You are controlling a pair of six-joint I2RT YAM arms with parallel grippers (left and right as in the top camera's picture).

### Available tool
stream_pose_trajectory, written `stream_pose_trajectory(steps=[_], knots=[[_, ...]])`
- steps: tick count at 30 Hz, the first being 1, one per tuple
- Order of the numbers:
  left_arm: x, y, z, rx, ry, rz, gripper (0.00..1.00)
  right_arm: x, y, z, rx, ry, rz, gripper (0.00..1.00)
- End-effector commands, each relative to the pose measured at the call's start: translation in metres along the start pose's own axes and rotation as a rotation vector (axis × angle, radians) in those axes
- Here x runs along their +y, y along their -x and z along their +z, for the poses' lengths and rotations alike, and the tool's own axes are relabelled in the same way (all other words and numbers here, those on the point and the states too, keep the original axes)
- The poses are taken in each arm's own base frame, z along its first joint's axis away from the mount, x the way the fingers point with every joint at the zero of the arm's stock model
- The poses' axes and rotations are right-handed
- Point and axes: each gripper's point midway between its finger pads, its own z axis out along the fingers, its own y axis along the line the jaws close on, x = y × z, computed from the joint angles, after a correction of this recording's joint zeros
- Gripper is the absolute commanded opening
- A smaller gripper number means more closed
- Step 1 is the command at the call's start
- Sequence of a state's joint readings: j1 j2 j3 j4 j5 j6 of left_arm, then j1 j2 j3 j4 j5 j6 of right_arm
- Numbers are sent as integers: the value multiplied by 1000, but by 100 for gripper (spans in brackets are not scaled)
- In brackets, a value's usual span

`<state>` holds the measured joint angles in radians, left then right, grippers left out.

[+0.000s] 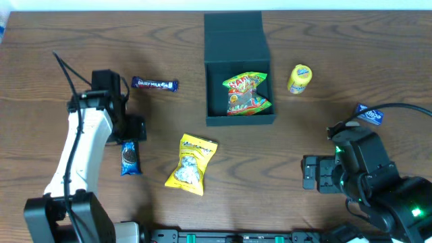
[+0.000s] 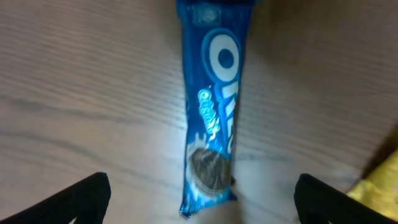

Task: Pack container
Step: 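Lower the left gripper and grasp the Oreo pack's top end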

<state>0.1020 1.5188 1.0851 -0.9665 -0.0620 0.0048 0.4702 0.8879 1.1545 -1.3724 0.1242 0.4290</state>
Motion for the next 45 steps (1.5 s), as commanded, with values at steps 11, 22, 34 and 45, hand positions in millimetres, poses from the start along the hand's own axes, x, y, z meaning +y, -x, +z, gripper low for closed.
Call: stream_pose_trajectory(steps=[11,22,34,45], knots=[[-6,12,45,-119,-12,9,95,1,-1,-1,-4,3,5,99],[-7,16,65,-95,-5,-9,95,1,0,-1,-4,3,5,99],[-9,6,86,-17,0,-14,81,1,-1,-1,-4,3,5,99],[-9,6,86,-18,-1,-14,44,1,-1,-1,-4,4,5,99]])
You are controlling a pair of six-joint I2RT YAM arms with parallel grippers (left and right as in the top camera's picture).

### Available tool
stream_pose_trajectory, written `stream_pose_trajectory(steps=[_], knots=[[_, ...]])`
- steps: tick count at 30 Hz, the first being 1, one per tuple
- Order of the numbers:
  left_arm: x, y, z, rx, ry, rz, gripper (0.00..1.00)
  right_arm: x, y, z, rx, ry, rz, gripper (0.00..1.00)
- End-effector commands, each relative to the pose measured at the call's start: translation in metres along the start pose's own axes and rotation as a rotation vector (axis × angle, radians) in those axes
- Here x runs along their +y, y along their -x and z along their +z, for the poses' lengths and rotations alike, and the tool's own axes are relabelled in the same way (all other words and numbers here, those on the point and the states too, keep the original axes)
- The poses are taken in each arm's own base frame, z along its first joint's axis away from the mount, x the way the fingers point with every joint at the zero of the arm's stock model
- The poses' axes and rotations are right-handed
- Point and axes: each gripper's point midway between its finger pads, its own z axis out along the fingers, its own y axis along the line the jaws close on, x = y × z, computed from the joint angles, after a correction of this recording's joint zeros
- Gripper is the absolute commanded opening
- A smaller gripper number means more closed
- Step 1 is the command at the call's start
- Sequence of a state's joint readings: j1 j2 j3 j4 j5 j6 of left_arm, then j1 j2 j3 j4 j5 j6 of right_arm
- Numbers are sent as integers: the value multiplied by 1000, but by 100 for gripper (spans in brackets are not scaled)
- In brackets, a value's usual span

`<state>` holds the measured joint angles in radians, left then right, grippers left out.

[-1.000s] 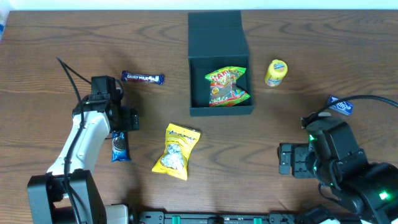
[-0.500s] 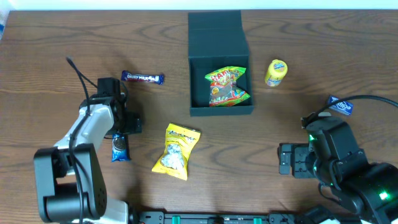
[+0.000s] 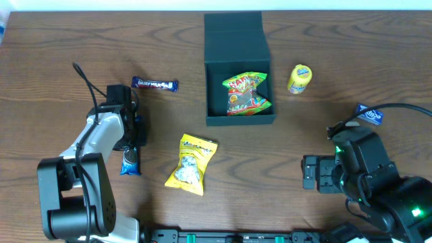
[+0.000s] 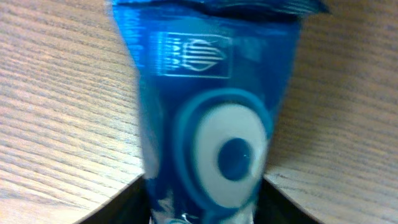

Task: Pack container
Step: 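Lower the left gripper and grasp the Oreo pack's top end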

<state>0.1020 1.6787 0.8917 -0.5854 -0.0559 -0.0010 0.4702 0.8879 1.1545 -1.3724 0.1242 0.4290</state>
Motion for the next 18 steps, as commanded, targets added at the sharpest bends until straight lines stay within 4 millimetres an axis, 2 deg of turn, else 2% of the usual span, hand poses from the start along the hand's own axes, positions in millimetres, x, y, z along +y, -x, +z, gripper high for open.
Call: stream_pose_trajectory(steps=[1,7,15,18], knots=[[2,-3,2,9,7,-5,43,1,0,-1,-4,3,5,99],[2,-3,2,9,5,-5,30,1,-1,-1,-4,3,5,99],[-2,-7,1,28,-18,-4,26,1,-1,-1,-4,3,5,99],[-2,-9,1,37,-21,-3,21,1,0,-1,-4,3,5,99]])
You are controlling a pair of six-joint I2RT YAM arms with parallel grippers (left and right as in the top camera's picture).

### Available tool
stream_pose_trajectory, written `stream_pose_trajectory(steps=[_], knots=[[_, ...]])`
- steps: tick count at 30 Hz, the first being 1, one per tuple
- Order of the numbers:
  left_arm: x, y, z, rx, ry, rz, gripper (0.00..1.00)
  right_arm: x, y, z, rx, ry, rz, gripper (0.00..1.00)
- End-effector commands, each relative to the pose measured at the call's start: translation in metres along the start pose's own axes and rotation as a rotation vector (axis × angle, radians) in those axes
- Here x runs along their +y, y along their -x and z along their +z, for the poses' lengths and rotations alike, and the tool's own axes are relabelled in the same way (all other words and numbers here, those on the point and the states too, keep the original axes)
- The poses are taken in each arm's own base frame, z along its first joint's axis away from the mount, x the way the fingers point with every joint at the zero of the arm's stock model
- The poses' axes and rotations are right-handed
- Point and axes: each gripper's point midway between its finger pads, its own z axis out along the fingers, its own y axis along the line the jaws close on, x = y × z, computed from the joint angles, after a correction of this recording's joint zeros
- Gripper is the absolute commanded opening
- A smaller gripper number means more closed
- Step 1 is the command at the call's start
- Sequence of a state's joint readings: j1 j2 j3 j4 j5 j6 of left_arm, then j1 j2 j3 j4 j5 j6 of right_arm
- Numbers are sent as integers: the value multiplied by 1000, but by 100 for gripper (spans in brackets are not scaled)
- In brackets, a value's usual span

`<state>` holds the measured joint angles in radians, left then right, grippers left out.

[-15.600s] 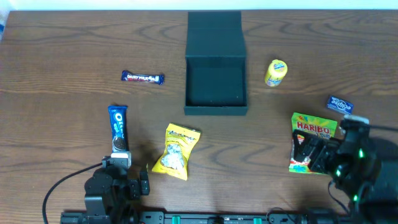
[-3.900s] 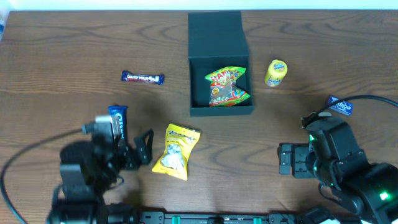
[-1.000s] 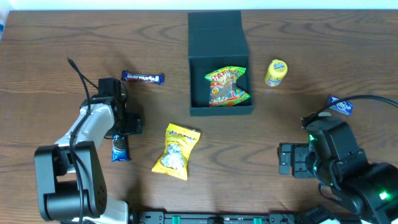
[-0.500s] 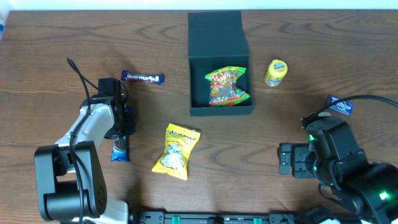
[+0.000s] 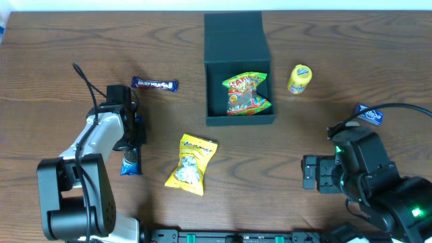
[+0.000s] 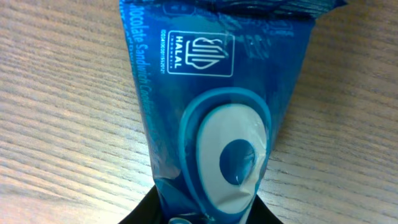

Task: Pack container
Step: 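Lower the left gripper and grasp the Oreo pack's top end, then lift the Oreo pack with the left gripper into the black box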

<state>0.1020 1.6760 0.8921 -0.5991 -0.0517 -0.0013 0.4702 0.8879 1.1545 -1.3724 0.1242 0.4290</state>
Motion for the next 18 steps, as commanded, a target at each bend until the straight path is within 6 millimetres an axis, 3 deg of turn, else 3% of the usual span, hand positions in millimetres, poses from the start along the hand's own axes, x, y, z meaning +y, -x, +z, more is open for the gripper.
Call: stream_pose_trajectory(steps=[1,9,18], knots=[[-2,-6,1,26,-18,-4,21,1,-1,-1,-4,3,5,99],[-9,2,-11,2,-54,-3,16,1,-1,-1,-4,3,5,99],[-20,21,-52,-21,-79,25,8,1,0,-1,-4,3,5,99]])
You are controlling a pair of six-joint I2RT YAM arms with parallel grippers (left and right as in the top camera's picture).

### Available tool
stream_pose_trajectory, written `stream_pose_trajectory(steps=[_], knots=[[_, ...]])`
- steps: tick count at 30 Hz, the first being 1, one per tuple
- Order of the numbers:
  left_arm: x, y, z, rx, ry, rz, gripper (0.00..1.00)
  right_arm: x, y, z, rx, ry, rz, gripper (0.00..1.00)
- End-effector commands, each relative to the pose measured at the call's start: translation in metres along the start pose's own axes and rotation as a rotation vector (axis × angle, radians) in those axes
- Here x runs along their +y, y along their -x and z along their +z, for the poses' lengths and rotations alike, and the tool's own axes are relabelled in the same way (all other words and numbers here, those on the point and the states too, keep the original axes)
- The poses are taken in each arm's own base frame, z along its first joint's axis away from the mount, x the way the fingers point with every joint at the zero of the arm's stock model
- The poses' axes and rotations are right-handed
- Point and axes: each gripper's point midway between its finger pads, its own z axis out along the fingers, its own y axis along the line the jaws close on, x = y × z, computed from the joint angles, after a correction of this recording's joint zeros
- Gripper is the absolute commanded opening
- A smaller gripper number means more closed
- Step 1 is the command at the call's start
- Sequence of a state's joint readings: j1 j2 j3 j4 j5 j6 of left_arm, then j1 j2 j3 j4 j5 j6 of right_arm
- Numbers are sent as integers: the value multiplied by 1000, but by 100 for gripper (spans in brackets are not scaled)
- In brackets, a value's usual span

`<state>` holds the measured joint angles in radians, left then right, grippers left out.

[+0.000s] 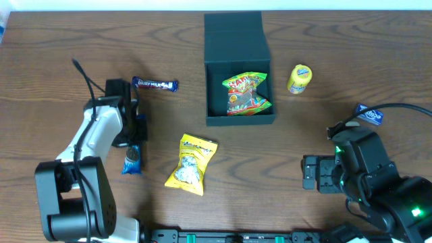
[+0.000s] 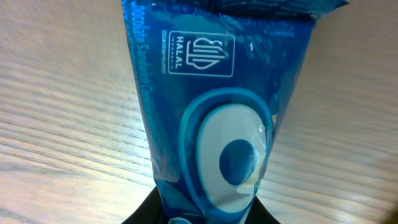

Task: Pack container
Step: 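Lift the Oreo pack with the left gripper into the black box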

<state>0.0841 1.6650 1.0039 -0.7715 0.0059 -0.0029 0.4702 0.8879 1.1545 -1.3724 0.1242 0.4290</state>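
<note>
A blue Oreo pack [image 2: 211, 124] fills the left wrist view, pinched at its near end between the dark fingers of my left gripper [image 2: 205, 214]. Overhead, the left gripper [image 1: 137, 131] is at the table's left, and the Oreo pack [image 1: 131, 160] hangs out of it toward the front edge. The dark open box [image 1: 239, 121] stands at centre back with a colourful candy bag [image 1: 246, 94] inside. My right gripper [image 1: 309, 173] rests low at the front right, away from everything; its jaws are not readable.
A yellow snack bag [image 1: 192, 164] lies in front of the box. A Dairy Milk bar [image 1: 154, 84] lies just behind the left gripper. A yellow tub [image 1: 300, 78] stands right of the box, and a small blue packet [image 1: 370, 115] lies at the far right.
The left gripper, still shut on the Oreo pack, has shifted slightly toward the back. The wood under the pack now looks blurred and paler. The right arm has not moved.
The left gripper was open above the Oreo pack lying on the table. Then it was down around the pack's end, then shut on it. Now it holds the pack a little farther back. The right arm stayed still throughout.
</note>
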Motion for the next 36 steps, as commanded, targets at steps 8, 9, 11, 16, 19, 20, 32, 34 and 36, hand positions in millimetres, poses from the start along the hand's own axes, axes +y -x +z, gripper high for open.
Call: stream_pose_trajectory(steps=[8,9,11,16,19,20,32,34,36], knots=[[-78,44,-83,-173,-87,69,6,1,0,-1,-4,3,5,99],[-90,48,-91,-197,-97,78,6,1,0,-1,-4,3,5,99],[-111,53,-103,-239,-125,80,6,1,-1,-1,-4,3,5,99],[-153,67,-130,-334,-215,-7,6,1,0,-1,-4,3,5,99],[-169,79,-146,-396,-268,-47,6,1,0,-1,-4,3,5,99],[-173,85,-152,-422,-291,-66,6,1,0,-1,-4,3,5,99],[-199,122,-178,-481,-377,-110,5,1,-1,-1,-4,3,5,99],[-205,128,-179,-465,-389,-104,5,1,-1,-1,-4,3,5,99],[-211,132,-177,-443,-386,-99,5,1,0,-1,-4,4,5,99]])
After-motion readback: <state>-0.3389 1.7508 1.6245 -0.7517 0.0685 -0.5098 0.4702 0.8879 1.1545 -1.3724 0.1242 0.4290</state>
